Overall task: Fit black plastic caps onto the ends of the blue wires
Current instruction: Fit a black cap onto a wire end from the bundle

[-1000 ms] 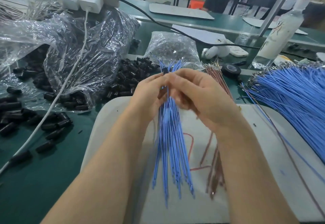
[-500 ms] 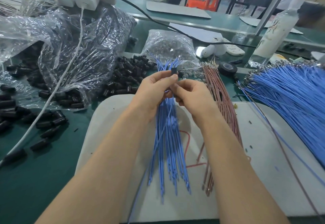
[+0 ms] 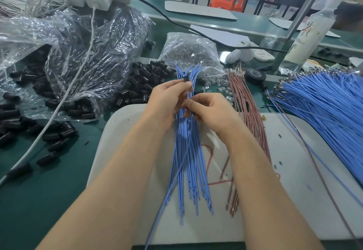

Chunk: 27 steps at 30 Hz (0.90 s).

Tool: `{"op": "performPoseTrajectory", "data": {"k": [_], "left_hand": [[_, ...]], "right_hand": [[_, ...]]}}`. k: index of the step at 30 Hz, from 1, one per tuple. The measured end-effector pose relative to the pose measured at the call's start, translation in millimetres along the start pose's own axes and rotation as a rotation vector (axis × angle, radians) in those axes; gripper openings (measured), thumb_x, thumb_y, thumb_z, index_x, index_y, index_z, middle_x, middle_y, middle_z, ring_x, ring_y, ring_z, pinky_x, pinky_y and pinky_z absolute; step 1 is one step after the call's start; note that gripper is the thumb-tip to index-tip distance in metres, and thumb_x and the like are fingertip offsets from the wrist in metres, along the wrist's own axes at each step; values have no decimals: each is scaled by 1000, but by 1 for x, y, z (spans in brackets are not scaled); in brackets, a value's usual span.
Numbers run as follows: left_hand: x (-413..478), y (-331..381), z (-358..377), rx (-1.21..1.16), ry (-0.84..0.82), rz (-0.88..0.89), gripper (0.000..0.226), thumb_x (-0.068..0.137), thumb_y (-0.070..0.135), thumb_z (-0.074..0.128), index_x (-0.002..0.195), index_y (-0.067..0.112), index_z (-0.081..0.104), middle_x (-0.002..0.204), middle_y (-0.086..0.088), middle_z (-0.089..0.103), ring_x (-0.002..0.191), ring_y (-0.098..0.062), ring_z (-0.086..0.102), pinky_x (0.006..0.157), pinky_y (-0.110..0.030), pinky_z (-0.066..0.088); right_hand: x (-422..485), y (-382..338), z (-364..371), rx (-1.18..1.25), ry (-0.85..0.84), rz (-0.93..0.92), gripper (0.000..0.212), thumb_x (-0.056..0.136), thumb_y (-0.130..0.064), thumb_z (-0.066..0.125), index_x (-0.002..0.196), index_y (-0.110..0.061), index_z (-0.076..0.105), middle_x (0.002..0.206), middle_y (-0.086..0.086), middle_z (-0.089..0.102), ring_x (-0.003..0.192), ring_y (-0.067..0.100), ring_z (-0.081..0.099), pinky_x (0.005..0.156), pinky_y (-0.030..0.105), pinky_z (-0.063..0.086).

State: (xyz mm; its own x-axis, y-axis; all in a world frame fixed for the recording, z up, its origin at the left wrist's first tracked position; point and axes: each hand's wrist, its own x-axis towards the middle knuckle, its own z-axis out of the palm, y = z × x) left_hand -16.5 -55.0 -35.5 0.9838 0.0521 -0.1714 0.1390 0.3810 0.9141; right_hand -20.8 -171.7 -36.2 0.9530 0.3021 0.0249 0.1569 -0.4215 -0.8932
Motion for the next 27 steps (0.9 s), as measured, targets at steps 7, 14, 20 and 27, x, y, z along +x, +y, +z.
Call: {"op": "performPoseTrajectory", "data": {"k": [7,14,20,27], "left_hand": [[7,-5,-6,-40,13,2,8,92,10,59,85,11,63,63,4,67,55,-3,57,58,-16,51],[11,-13,-6,192,43,99,4,89,18,65,85,17,64,63,11,67,65,-5,61,75,-22,52],[10,-14,-6,266,14,127,11,87,21,68,97,18,65,75,10,69,71,-2,63,65,-14,46],[10,-16,-6,289,3,124,14,87,20,68,100,16,65,83,4,69,74,-8,60,72,-21,45]], "right_hand": [[3,4,-1,-11,94,73,24,87,-16,60,65,-18,70,59,-2,67,56,12,45,58,29,38],[8,11,1,45,201,46,18,90,-24,64,73,-21,68,60,-6,66,47,-5,50,60,20,37],[10,15,0,62,247,23,15,90,-24,65,79,-14,69,61,-6,66,52,-4,53,66,22,42],[11,16,-1,82,249,5,16,91,-19,63,76,-15,67,62,-4,65,49,-5,52,55,12,40]]}}
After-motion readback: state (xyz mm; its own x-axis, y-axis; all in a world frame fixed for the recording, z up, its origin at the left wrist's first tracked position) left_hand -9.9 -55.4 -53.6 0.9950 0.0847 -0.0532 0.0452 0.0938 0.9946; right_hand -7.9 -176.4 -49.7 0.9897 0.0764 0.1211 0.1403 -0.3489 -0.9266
